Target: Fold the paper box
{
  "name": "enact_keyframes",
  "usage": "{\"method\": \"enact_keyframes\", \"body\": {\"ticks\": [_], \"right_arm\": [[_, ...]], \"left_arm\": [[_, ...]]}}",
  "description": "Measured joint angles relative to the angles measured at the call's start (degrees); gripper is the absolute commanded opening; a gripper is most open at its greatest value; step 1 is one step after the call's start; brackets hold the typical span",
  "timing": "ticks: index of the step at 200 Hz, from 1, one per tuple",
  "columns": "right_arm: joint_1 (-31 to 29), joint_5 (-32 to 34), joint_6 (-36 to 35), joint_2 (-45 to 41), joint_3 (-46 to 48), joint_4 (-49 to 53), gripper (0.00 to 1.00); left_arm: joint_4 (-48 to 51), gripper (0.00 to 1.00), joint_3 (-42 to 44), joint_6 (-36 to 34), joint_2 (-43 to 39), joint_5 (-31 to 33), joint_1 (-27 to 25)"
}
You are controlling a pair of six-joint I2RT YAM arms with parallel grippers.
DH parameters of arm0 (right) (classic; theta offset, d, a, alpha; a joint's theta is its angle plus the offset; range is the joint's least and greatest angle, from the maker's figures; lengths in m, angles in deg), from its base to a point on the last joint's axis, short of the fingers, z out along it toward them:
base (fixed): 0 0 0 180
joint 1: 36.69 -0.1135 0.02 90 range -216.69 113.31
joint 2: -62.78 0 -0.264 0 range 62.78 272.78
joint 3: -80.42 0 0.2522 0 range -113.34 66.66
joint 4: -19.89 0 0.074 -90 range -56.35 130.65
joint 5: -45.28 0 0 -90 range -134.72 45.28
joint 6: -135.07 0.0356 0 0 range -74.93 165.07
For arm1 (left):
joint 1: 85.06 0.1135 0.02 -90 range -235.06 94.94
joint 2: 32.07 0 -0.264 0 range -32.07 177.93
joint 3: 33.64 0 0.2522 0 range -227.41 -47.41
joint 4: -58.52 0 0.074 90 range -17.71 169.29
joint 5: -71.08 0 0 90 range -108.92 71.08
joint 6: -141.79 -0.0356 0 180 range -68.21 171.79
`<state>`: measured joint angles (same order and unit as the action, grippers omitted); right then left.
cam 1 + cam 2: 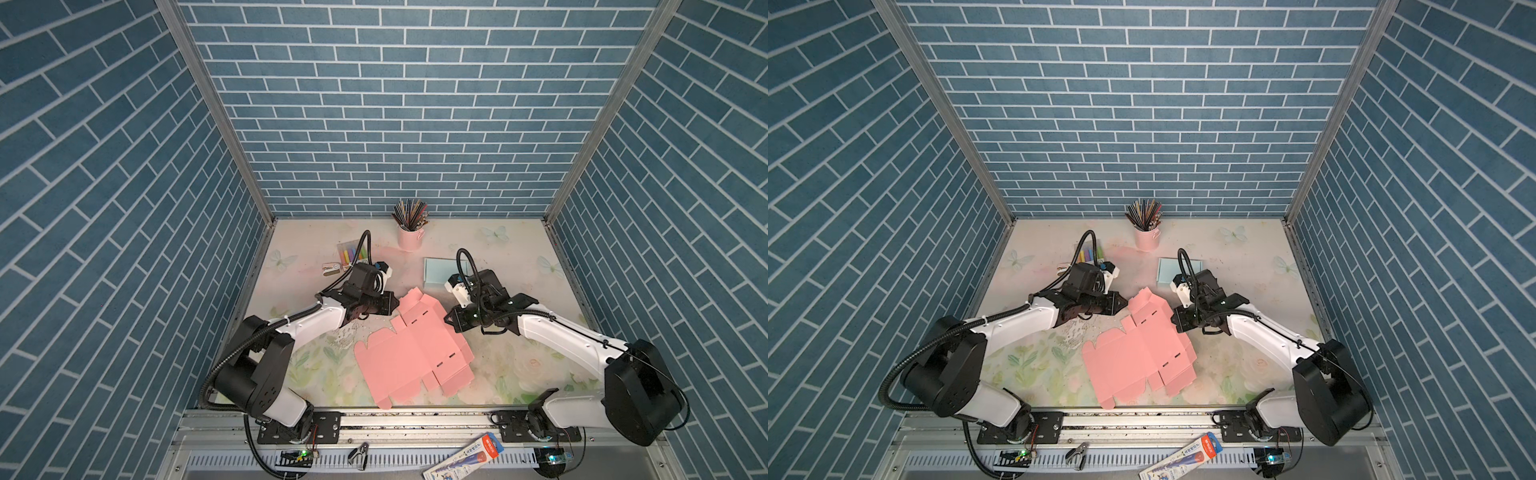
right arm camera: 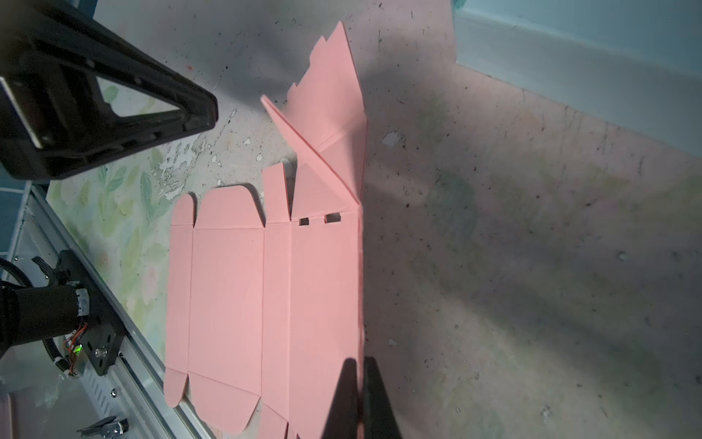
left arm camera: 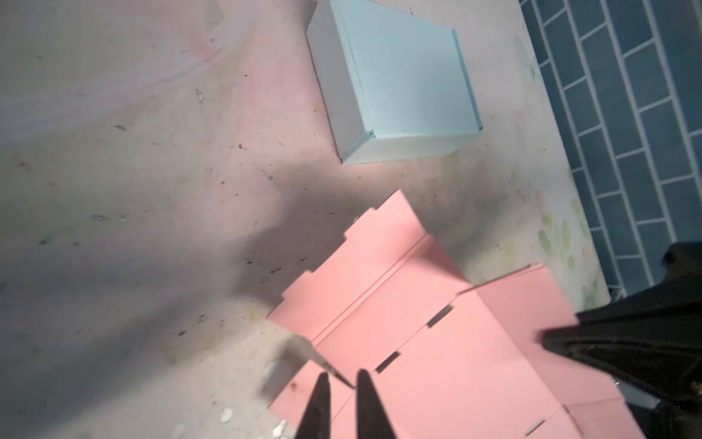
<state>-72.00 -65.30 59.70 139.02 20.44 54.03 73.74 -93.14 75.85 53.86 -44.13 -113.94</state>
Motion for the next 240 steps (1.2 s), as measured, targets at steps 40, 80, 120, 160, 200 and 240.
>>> {"method": "enact_keyframes", "body": {"ticks": [40, 80, 120, 160, 200, 240], "right_arm": [[-0.07, -0.11, -5.84, -4.35, -0.59, 1.70, 0.00], [-0.07, -0.04, -9.73, -7.61, -0.83, 1.70, 0.00], [-0.07, 0.92, -10.73, -7.67, -0.83, 1.73, 0.00], [-0.07, 0.98, -11.63, -7.76, -0.83, 1.73, 0.00], [-0.04, 1.46, -12.07, -8.02, -0.83, 1.73, 0.00], [-0.07, 2.49, -12.17, -8.00, -0.87, 1.92, 0.00]], "left_arm": [[-5.09, 0.71, 4.68, -0.37, -2.69, -6.36, 4.44], [-10.82, 0.76, 4.96, -0.02, -0.76, -12.72, 4.72], [-13.49, 0.76, 5.07, 0.63, 1.01, -14.80, 3.15], [-14.73, 0.78, 6.60, 0.81, 1.77, -14.93, 1.95], [-15.52, 0.71, 6.84, 1.14, 3.69, -14.93, 1.01], [-15.58, 0.51, 6.88, 1.42, 3.65, -14.86, -0.79]]}}
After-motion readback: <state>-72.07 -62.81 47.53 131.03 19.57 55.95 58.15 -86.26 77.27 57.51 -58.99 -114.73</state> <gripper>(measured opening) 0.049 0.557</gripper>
